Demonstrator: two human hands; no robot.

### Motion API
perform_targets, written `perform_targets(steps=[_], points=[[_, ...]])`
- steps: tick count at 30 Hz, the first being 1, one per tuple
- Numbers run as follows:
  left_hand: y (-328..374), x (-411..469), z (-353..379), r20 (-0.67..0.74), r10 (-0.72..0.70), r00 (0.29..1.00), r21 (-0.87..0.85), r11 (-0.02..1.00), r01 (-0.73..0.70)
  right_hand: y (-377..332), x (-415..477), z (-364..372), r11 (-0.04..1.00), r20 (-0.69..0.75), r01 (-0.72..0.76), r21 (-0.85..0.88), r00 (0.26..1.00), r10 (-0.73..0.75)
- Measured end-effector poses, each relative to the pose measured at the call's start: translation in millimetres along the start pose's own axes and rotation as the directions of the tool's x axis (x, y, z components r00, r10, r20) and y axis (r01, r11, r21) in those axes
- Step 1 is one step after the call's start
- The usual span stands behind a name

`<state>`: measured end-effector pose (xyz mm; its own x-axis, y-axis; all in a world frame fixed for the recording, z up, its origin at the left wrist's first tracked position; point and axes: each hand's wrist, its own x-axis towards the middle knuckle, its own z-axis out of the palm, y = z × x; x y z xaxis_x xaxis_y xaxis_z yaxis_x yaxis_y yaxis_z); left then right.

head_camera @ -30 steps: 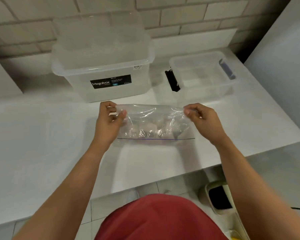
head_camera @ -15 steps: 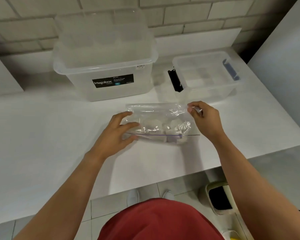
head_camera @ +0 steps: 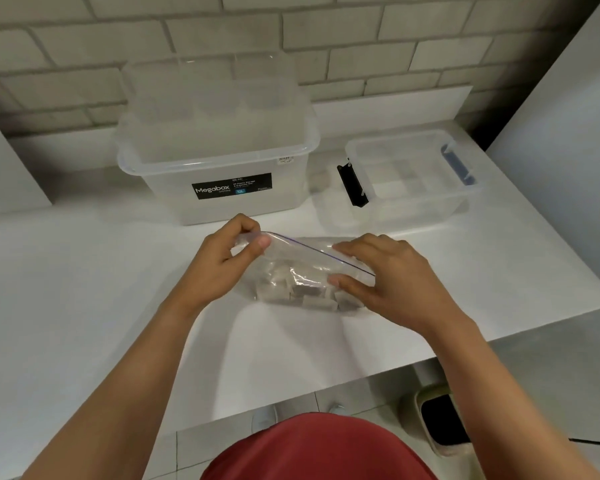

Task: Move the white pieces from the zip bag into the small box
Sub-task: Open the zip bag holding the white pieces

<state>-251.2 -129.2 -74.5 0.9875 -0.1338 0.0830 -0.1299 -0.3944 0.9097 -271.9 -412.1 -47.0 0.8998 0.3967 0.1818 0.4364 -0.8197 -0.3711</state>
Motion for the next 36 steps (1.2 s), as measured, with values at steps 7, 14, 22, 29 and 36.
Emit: perform_targets(steps=[7, 14, 22, 29, 36], points=[[3, 3, 0, -0.020, -0.032, 0.999, -0.143, 0.989, 0.029, 4, 7, -10, 0.990, 0.052, -0.056, 0.127, 0.997, 0.050], [7, -4, 8, -0.031, -0.060, 0.998, -0.179, 0.982, 0.053, 18, 6, -7, 0.918, 0.137, -0.140, 0.371, 0.986, 0.095], [24, -3, 16, -0.399, -0.010, 0.917, -0.073, 0.997, -0.021, 19, 8, 2, 0.874, -0.005, -0.192, 0.447, 0.976, 0.217], [56, -45, 44, -0.322, -0.367, 0.873, -0.449, 0.871, 0.201, 12, 2, -5, 0.761, 0.071, -0.258, 0.596, 0.960, 0.270], [62, -46, 80, -0.014, -0.482, 0.876, -0.528, 0.747, 0.403, 5, -8, 2, 0.786, 0.082, -0.164, 0.597, 0.986, 0.144]])
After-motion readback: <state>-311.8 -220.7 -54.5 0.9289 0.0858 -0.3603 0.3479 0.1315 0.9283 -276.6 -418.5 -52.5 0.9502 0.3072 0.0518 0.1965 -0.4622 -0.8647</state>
